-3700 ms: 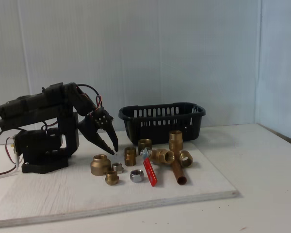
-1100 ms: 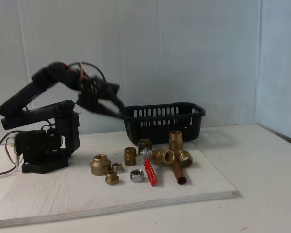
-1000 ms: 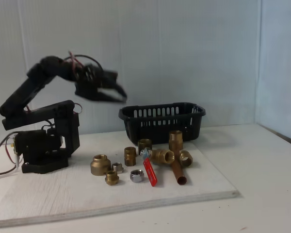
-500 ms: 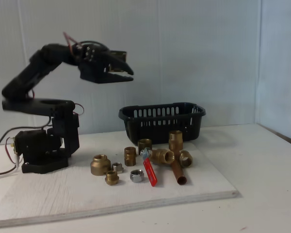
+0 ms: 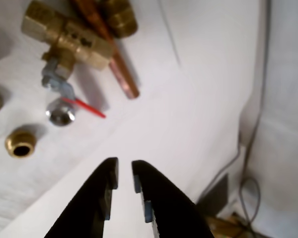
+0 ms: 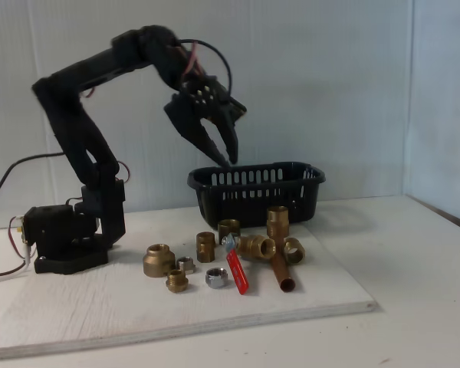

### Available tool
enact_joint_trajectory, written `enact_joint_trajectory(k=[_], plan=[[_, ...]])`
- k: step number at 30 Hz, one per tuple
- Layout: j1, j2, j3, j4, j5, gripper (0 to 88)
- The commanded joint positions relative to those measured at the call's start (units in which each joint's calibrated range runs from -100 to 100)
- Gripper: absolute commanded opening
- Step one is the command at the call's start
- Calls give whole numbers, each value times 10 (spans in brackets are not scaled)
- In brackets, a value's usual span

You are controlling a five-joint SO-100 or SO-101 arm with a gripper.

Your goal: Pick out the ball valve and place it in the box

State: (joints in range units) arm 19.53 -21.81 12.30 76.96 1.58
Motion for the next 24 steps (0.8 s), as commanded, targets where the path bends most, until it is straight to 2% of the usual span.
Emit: enact_joint_trajectory(k=[1, 8, 18, 24], plan=[[-1, 60, -90, 42, 3, 17], [-2, 136, -156, 86, 3, 20], [-2, 191, -150, 88, 4, 20], [-3, 212, -156, 87, 28, 21]])
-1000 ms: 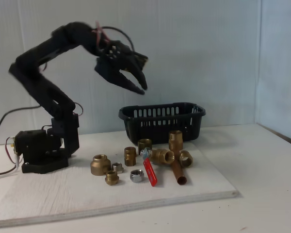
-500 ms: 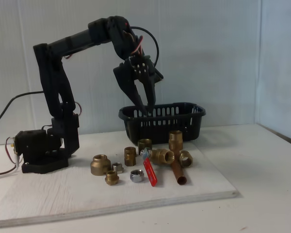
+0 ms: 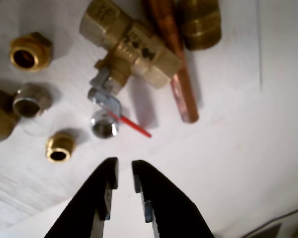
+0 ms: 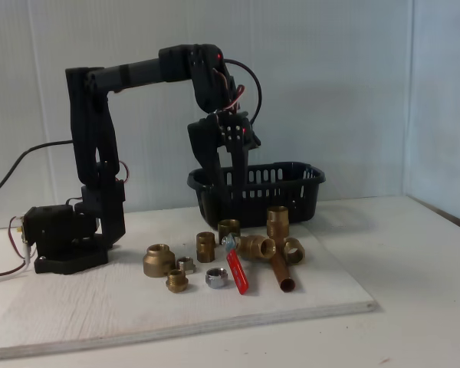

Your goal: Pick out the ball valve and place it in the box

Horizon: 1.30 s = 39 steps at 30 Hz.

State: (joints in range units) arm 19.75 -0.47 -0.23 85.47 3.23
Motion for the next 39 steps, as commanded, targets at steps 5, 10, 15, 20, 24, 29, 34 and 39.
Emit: enact_joint_trajectory(k=[5, 10, 15, 20, 24, 29, 34, 39], plan=[[-5, -8, -30, 2, 32, 47], [-3, -8, -32, 27, 35, 246], [-4, -3, -31, 77, 36, 348], [-16, -1, -24, 113, 62, 347], [-21, -1, -24, 133, 96, 347], [-36, -1, -28, 126, 131, 347], [-37, -1, -31, 118, 171, 347], [-37, 0, 0, 50, 178, 347]])
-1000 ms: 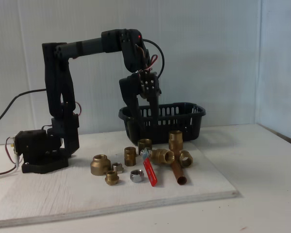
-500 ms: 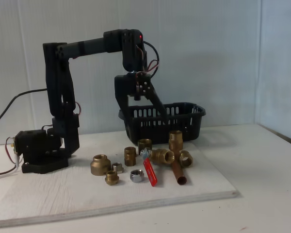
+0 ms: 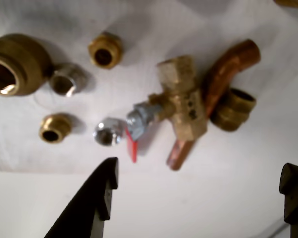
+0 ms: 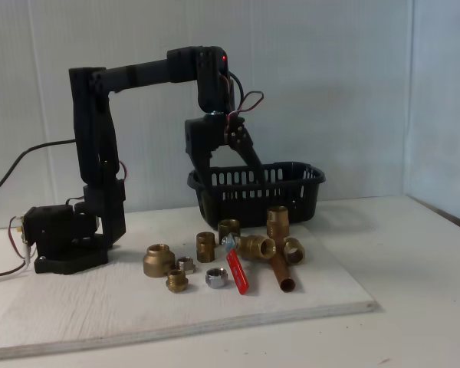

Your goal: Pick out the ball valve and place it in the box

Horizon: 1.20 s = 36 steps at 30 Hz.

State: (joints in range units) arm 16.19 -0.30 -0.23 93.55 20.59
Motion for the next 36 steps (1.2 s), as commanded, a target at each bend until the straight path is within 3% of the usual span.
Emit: enact_joint_trajectory(k=[1, 18, 26, 36], plan=[[0, -2, 9, -41, 5, 347], [44, -2, 76, -62, 82, 355], [59, -3, 83, -88, 89, 520], [52, -2, 136, -90, 89, 522]])
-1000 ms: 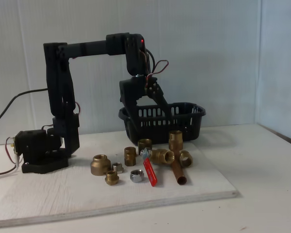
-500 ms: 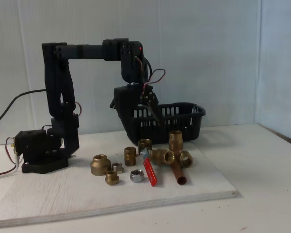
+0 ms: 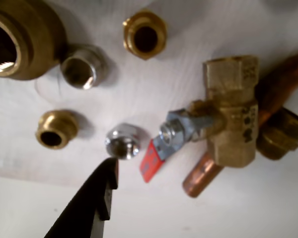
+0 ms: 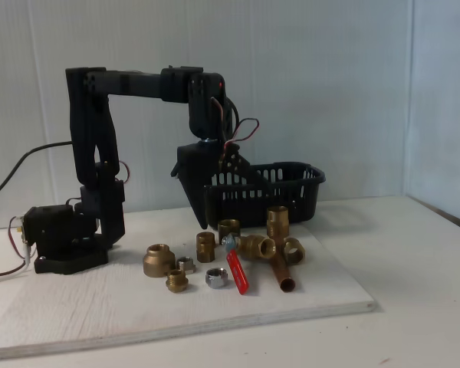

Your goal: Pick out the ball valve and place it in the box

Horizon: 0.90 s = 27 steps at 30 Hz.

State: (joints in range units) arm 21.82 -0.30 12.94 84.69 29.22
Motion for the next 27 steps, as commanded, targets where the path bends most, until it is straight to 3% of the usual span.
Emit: enact_joint_trajectory(k=[1, 16, 27], plan=[[-5, -2, 10, -2, 3, 522], [-8, 27, 12, -47, 28, 521], [-12, 107, -8, -85, 27, 444]])
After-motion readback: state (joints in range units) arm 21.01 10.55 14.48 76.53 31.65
